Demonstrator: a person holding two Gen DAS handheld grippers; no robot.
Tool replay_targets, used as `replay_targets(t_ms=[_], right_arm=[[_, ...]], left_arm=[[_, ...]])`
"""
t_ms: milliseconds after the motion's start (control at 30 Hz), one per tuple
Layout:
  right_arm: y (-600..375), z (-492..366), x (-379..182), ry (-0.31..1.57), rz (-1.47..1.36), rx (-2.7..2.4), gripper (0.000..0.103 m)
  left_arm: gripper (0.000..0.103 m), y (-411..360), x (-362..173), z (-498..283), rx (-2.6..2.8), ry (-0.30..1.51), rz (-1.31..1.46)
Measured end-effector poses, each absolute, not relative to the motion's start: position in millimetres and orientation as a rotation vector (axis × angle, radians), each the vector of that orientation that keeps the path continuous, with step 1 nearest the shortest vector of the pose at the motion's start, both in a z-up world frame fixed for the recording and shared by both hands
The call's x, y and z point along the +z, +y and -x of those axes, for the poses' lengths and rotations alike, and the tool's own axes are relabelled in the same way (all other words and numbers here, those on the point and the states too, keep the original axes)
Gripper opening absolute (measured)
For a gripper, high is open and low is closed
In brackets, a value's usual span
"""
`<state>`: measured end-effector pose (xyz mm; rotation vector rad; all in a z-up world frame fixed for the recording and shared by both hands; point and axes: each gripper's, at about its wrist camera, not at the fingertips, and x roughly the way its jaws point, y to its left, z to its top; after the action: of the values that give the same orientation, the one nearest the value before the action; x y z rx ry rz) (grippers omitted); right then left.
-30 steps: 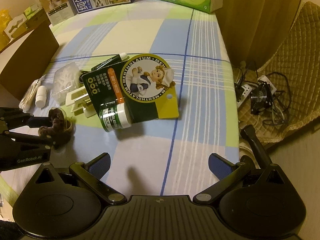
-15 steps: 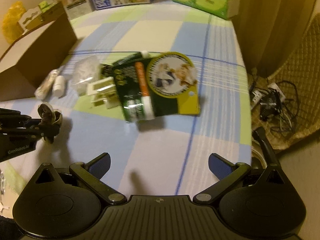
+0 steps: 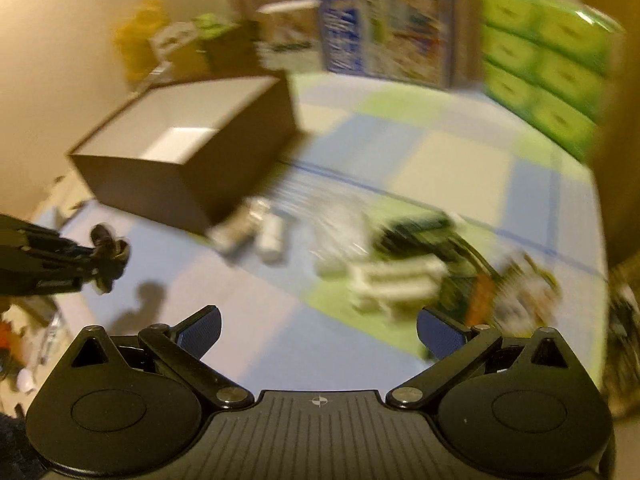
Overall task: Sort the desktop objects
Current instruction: 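Close left tool on the brown scrunchie while right tool grasps the cotton swab bag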
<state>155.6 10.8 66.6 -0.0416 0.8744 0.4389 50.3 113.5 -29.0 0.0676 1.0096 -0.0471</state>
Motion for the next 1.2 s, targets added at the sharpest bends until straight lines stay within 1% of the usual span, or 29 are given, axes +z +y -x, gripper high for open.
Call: replay_targets(t_ms=[300, 600, 1000, 1033, 1067, 1100, 1133, 1200], right_arm=[[65, -217, 47, 0.806, 0.162, 0.751, 0.101], [106, -267, 4, 0.840, 0.369, 0.905, 0.101], [127, -308, -41, 0.922, 0.497, 0.978, 0.101], [127, -309, -43, 0.931, 0.500, 0.988, 0.100], [128, -309, -45, 0.934, 0.510, 0.993, 0.086], [128, -308, -48, 0.937, 0.524, 0.995, 0.079], [128, -308, -50, 0.942, 0.526, 0.999, 0.076], [126, -306, -50, 0.935, 0.524, 1.000, 0.073]], left_arm=[[0.012, 175, -22, -54, 0.061, 0.993, -0.025], [0.012, 218, -35, -62, 0.147, 1.032, 0.035], [0.012, 233, -49, -74, 0.180, 1.080, 0.067], [0.012, 234, -49, -75, 0.181, 1.082, 0.068], [0.012, 234, -49, -76, 0.181, 1.083, 0.068], [0.012, 234, -49, -76, 0.182, 1.084, 0.068], [0.012, 234, -49, -77, 0.182, 1.085, 0.067], [0.012, 235, -49, -77, 0.183, 1.086, 0.068]])
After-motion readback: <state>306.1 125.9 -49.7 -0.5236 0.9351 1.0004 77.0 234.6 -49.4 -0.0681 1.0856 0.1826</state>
